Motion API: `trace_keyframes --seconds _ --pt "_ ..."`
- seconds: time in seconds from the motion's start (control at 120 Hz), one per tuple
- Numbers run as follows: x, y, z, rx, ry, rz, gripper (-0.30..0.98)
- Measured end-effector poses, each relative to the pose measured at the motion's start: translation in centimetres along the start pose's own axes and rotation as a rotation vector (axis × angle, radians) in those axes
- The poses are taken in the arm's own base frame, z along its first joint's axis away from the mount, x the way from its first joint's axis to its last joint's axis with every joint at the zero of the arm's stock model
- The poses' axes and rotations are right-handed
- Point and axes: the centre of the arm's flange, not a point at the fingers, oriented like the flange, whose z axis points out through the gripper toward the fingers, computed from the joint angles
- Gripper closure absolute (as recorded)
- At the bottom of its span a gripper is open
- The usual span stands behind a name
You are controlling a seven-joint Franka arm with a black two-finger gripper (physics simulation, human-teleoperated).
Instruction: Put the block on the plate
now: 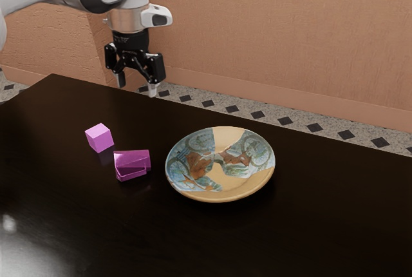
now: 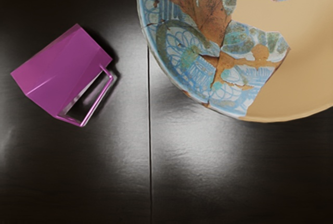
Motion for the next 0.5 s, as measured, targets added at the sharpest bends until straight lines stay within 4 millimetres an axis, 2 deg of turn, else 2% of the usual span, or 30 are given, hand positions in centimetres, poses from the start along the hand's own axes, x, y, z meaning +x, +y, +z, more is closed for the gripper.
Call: trace_keyframes --seconds 0.342,0.442,0.5 --pt "0.7 -0.1 0.5 0.004 0.008 0.000 0.00" --pt "1.8 -1.0 1.4 0.000 0.010 0.015 0.00" --pt "2.8 -2.2 2.4 -0.003 0.006 0.020 0.00"
